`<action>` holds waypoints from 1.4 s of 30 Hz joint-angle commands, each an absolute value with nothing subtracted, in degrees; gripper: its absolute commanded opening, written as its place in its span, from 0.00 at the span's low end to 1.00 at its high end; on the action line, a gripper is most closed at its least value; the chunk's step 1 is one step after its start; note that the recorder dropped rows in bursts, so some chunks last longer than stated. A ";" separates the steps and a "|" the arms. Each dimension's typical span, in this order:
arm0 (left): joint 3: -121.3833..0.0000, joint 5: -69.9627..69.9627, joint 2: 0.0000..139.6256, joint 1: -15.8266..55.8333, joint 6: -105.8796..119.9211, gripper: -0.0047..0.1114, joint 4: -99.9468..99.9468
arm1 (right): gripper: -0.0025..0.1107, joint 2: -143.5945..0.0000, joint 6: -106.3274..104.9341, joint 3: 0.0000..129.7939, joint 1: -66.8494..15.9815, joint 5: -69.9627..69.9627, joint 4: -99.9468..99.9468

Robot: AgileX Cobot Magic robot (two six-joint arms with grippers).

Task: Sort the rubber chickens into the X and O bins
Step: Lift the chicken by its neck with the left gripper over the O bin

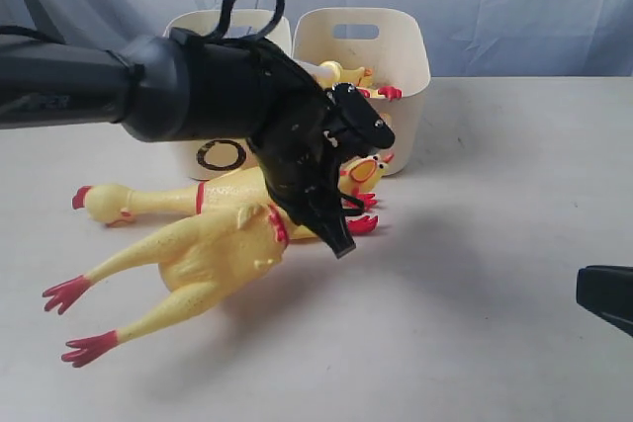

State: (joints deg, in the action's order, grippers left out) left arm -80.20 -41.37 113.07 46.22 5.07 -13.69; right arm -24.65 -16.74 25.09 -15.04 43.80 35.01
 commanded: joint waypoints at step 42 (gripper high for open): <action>-78.01 -28.03 82.48 27.77 -3.02 0.04 -8.60 | 0.01 -24.29 -16.86 24.81 -14.79 43.55 35.04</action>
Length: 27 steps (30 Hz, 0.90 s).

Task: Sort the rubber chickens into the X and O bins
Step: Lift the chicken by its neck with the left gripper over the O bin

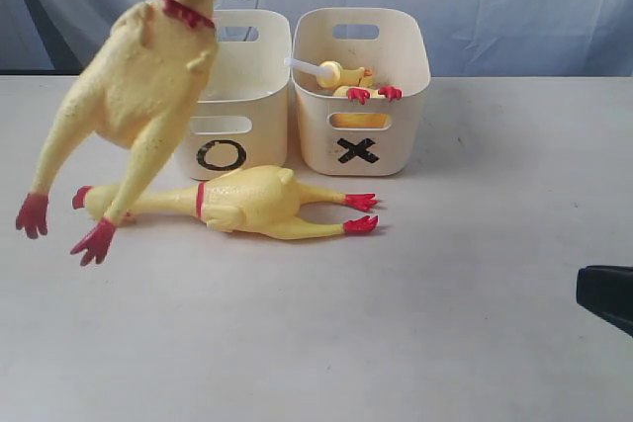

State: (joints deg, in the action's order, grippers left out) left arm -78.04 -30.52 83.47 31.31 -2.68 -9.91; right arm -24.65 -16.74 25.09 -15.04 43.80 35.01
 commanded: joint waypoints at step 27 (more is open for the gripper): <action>-78.01 2.09 82.72 5.24 -2.77 0.04 6.72 | 0.01 -24.29 -16.86 24.81 -14.79 43.55 35.04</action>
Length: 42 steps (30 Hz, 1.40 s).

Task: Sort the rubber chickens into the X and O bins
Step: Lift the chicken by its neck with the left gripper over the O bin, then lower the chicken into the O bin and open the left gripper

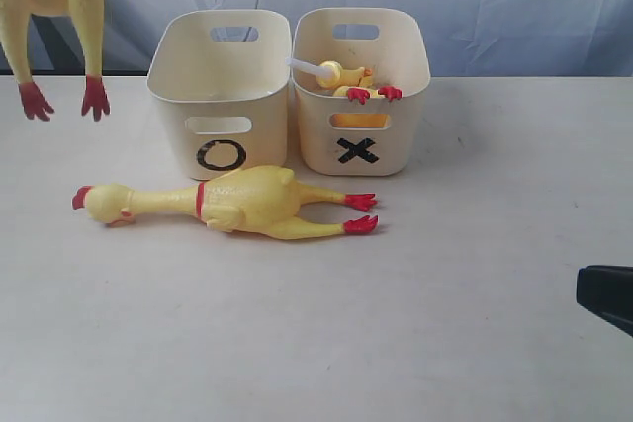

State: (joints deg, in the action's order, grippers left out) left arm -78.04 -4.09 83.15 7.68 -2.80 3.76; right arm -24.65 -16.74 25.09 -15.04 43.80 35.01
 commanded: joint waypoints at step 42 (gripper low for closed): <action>-78.25 54.91 112.90 1.85 -53.47 0.04 -22.26 | 0.01 -24.29 -16.86 24.81 -14.79 43.55 35.04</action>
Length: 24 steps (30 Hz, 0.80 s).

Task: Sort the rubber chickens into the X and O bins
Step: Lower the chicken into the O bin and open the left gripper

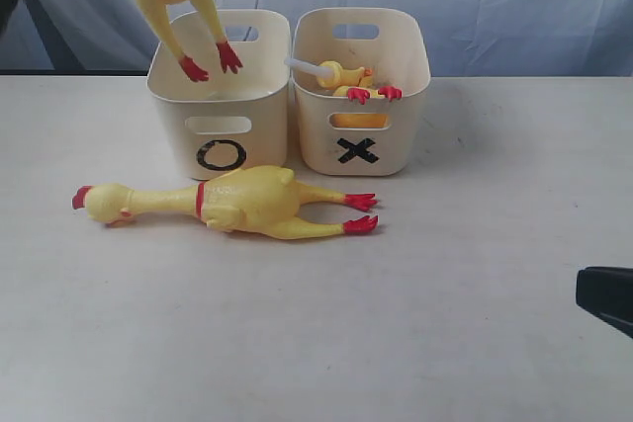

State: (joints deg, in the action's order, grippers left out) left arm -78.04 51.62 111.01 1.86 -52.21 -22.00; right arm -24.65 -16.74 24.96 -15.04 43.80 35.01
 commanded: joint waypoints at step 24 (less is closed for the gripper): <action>-78.34 55.25 121.39 5.32 -53.74 0.04 -21.22 | 0.01 -24.29 -16.86 24.81 -14.79 43.55 35.04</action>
